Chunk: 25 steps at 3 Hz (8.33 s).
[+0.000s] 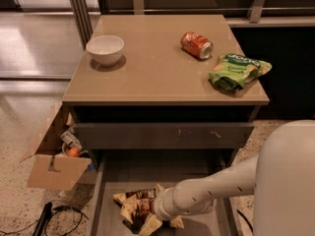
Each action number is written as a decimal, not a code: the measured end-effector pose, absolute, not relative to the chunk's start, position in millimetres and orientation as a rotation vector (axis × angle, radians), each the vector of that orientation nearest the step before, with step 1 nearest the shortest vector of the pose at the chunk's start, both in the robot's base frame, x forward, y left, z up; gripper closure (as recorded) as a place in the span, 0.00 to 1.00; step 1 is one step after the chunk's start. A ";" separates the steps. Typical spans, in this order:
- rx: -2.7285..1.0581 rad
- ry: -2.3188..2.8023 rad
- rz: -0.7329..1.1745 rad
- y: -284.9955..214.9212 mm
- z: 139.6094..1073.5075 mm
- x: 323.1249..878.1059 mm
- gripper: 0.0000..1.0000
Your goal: Pick brown chip bag from middle drawer and place on counter
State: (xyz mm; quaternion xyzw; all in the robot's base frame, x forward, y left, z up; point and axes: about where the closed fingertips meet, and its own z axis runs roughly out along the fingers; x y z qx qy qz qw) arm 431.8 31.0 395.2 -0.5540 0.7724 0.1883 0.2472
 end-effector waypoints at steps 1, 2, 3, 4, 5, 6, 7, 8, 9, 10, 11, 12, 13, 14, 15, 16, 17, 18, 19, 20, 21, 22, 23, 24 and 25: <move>-1.510 2.106 0.513 31.0 395.2 431.8 0.00; -1.510 2.106 0.513 31.0 395.2 431.8 0.18; -1.511 2.106 0.514 31.0 395.1 431.8 0.50; -1.511 2.106 0.514 31.0 395.1 431.8 0.81; -1.511 2.106 0.514 31.1 395.1 431.8 1.00; -1.513 2.105 0.516 31.5 395.4 431.7 1.00; -1.535 2.096 0.535 35.6 398.7 431.7 1.00; -1.574 2.038 0.544 40.0 433.0 441.1 1.00; -1.616 1.923 0.558 42.5 493.3 452.7 1.00; -1.623 1.823 0.587 32.8 558.8 455.9 1.00; -1.657 1.794 0.598 12.3 615.2 452.1 1.00; -1.700 1.791 0.642 14.2 615.6 438.7 1.00; -1.701 1.791 0.642 14.2 615.6 438.7 1.00; -1.732 1.743 0.587 21.1 650.5 447.9 1.00; -1.788 1.664 0.477 31.7 723.0 457.7 1.00; -1.828 1.592 0.381 36.3 794.3 464.3 1.00; -1.830 1.549 0.288 32.2 870.4 481.1 1.00; -1.831 1.549 0.288 32.3 870.3 481.0 1.00; -1.825 1.531 0.269 32.7 878.8 487.6 1.00; -1.807 1.486 0.211 30.7 911.9 519.1 1.00; -1.771 1.463 0.146 23.0 939.3 564.4 1.00; -1.734 1.468 0.102 15.6 948.8 608.9 1.00; -1.708 1.471 0.076 15.1 943.6 655.4 1.00; -1.704 1.500 0.055 14.7 930.6 701.0 1.00; -1.709 1.532 0.014 -0.9 925.2 726.7 1.00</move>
Offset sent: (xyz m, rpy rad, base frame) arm 0.0000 0.0000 0.0000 0.0000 0.0000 0.0000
